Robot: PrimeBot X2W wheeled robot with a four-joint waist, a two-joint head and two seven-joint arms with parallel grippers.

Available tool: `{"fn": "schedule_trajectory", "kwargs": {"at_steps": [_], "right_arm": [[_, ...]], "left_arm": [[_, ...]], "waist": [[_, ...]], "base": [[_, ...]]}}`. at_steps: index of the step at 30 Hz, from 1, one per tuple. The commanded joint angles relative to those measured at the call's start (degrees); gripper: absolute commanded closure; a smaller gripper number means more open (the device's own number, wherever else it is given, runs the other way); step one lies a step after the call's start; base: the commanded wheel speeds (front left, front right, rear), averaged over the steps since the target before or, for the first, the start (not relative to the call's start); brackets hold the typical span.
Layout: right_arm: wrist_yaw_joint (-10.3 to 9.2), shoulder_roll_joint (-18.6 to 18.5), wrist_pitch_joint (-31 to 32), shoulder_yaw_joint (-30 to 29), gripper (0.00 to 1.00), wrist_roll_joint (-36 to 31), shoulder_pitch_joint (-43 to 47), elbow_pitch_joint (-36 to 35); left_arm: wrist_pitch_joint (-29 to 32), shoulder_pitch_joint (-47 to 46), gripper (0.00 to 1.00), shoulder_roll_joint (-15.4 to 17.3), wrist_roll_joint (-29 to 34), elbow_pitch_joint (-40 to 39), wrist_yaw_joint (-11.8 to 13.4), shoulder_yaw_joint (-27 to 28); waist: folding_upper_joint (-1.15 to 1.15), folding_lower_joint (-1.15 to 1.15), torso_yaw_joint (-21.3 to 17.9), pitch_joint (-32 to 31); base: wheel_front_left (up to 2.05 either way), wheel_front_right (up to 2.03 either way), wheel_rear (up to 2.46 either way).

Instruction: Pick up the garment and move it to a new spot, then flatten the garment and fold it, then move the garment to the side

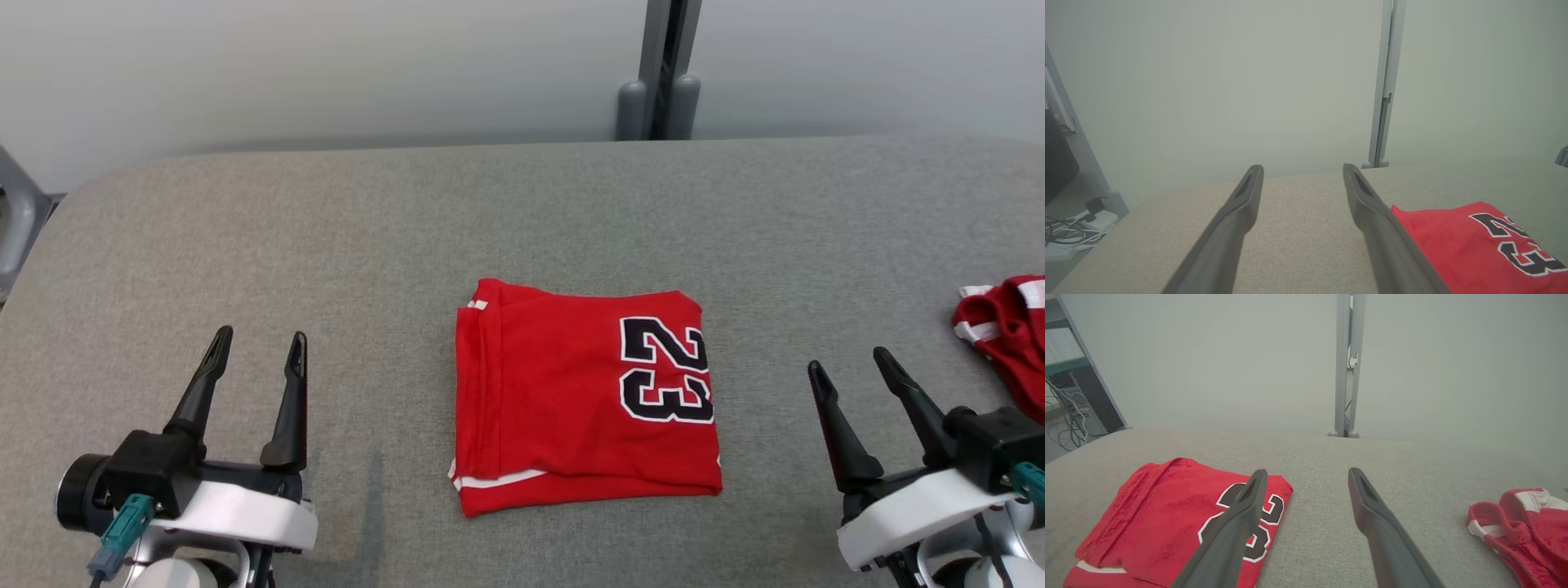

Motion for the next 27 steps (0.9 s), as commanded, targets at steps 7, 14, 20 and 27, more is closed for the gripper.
{"fn": "schedule_trajectory", "kwargs": {"at_steps": [7,14,20,27], "right_arm": [[-0.02,-1.6,-0.8,4.2,0.0,0.9,-6.8,10.5],[-0.01,-1.2,-2.8,7.5,0.0,2.9,-12.5,22.9],[-0.01,0.1,-3.0,10.0,1.0,5.9,-15.4,30.3],[-0.04,-2.4,-5.0,13.5,1.0,7.0,-17.2,31.7]], "left_arm": [[-2.6,-5.3,0.0,-1.2,-0.6,2.0,-0.6,-1.4],[-4.6,-8.5,0.0,-1.9,-1.0,4.8,-0.8,-1.8],[-5.4,-9.6,0.0,-2.2,-1.1,6.2,-0.8,-1.7],[-5.8,-9.9,0.0,-1.5,-1.3,6.7,-0.7,-0.7]], "waist": [[0.0,0.0,5.6,7.0],[0.0,0.0,8.0,9.5],[0.0,0.0,8.8,9.8],[0.0,0.0,6.1,9.8]], "base": [[0.0,0.0,0.0],[0.0,0.0,0.0],[0.0,0.0,0.0],[0.0,0.0,0.0]]}}
